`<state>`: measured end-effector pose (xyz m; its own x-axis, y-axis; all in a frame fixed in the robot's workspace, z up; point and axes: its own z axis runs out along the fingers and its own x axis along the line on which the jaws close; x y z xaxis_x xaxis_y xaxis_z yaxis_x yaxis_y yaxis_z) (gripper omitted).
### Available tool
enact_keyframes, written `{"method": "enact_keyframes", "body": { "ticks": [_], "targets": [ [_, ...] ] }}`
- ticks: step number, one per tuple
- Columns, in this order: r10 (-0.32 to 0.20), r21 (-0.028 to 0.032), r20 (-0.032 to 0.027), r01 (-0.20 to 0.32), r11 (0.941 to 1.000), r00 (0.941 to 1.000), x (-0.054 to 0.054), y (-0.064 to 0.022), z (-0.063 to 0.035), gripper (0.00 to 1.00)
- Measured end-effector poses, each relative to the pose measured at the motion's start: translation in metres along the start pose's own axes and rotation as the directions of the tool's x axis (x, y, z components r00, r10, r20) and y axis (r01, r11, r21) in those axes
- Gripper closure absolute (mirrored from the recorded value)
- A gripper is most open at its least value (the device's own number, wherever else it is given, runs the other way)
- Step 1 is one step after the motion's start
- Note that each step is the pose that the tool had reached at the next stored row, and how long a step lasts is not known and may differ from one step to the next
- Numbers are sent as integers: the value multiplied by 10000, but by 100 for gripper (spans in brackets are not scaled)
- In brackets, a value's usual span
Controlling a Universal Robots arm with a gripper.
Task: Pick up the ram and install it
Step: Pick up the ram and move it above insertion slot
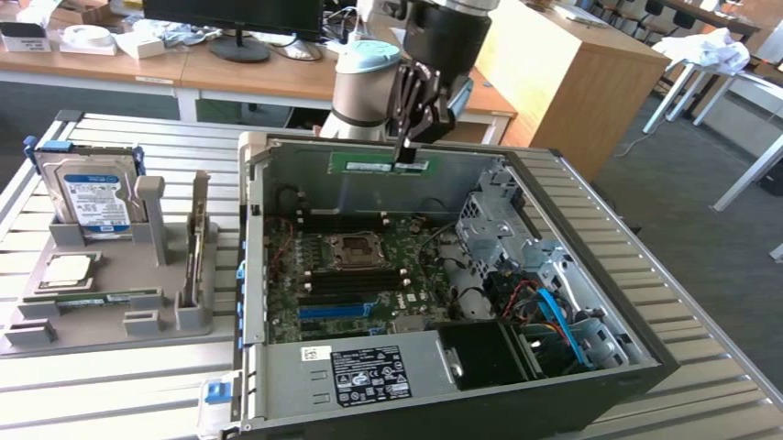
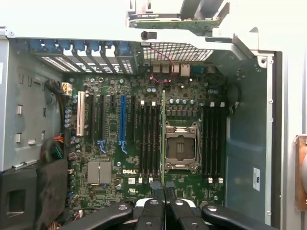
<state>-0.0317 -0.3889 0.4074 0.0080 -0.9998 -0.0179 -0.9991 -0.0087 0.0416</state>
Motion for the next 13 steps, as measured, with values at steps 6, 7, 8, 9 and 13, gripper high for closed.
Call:
{"method": "enact_keyframes", "body": {
  "ticks": [6,7,8,9,13],
  "targets": [
    [1,0,7,-1,10000,10000,2,-4,109,89],
    [0,0,8,0,10000,10000,2,-5,127,89],
    [0,0,8,0,10000,10000,3,-6,145,89],
    [0,-1,8,0,10000,10000,3,-7,163,89],
    [0,0,11,0,10000,10000,4,-10,236,89]
  ]
}}
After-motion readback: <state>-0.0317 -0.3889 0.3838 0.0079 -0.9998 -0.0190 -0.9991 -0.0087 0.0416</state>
